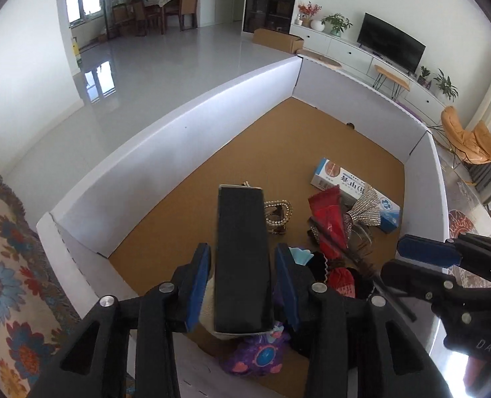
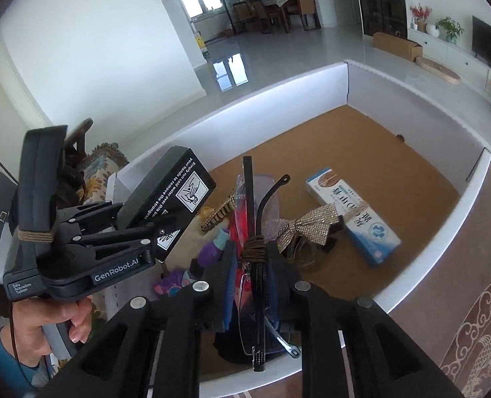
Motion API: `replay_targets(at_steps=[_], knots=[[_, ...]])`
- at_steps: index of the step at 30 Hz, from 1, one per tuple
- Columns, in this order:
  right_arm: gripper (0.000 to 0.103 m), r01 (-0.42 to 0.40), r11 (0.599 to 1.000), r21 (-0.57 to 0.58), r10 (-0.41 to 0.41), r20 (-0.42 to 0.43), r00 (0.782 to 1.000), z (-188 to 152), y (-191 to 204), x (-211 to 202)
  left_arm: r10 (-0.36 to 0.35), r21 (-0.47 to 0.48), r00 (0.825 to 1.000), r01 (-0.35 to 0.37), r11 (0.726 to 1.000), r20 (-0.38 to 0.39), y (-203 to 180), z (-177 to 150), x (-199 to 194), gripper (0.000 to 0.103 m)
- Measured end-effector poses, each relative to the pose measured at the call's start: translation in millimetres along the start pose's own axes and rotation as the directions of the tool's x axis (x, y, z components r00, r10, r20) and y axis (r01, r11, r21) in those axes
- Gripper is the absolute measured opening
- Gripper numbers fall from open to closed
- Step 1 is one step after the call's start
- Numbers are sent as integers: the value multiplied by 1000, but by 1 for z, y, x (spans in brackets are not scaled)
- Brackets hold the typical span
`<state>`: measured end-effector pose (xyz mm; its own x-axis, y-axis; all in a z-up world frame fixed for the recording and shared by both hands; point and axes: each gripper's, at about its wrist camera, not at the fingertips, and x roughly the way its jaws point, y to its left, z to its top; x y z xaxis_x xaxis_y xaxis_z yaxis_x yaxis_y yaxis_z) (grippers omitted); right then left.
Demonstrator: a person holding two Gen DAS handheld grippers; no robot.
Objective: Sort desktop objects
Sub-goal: 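Carry the black box and glasses into the bin and release both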
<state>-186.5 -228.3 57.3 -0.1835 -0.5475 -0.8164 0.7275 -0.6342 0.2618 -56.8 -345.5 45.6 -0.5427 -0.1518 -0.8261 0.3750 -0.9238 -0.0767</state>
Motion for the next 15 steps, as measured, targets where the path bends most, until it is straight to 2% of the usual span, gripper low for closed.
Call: replay_targets(at_steps=[2, 3, 4, 5, 7, 9, 10, 12, 13, 14, 15], knots=[[62, 20, 999, -32, -19, 9, 1000, -5, 1, -2, 22, 1, 997, -22, 1000, 71, 1, -5, -12, 81], [67, 33, 999, -40, -32, 27, 999, -6, 1, -8, 39, 1, 992, -39, 999, 120, 1, -8, -21, 88], [77, 45, 998, -42, -43, 46, 998, -7, 1, -15, 61, -4, 984, -61, 998, 166, 3, -8, -29, 99], [87, 65, 997, -41, -62, 63, 996, -7, -2, -25, 81, -10, 975, -81, 997, 206, 2, -9, -37, 102], [93, 114, 993, -38, -110, 96, 989, -5, -8, -43, 143, -30, 957, -140, 990, 252, -2, -6, -50, 103], [93, 139, 990, -32, -134, 124, 983, -2, -14, -61, 238, -29, 938, -239, 971, 253, -14, -2, -57, 103], [93, 148, 989, -27, -143, 137, 980, -1, -17, -68, 263, -23, 930, -266, 964, 258, -20, -3, -61, 103], [94, 146, 989, -21, -140, 159, 977, -2, -18, -84, 265, -22, 924, -270, 963, 274, -30, -5, -69, 103], [98, 145, 989, -22, -140, 168, 976, -2, -18, -89, 257, -25, 925, -261, 965, 279, -31, -8, -73, 103], [103, 151, 988, -25, -144, 175, 974, -1, -17, -93, 245, -28, 929, -247, 969, 277, -33, -10, -76, 103], [103, 158, 987, -31, -150, 183, 972, -1, -16, -95, 232, -31, 936, -232, 972, 265, -34, -12, -79, 103]])
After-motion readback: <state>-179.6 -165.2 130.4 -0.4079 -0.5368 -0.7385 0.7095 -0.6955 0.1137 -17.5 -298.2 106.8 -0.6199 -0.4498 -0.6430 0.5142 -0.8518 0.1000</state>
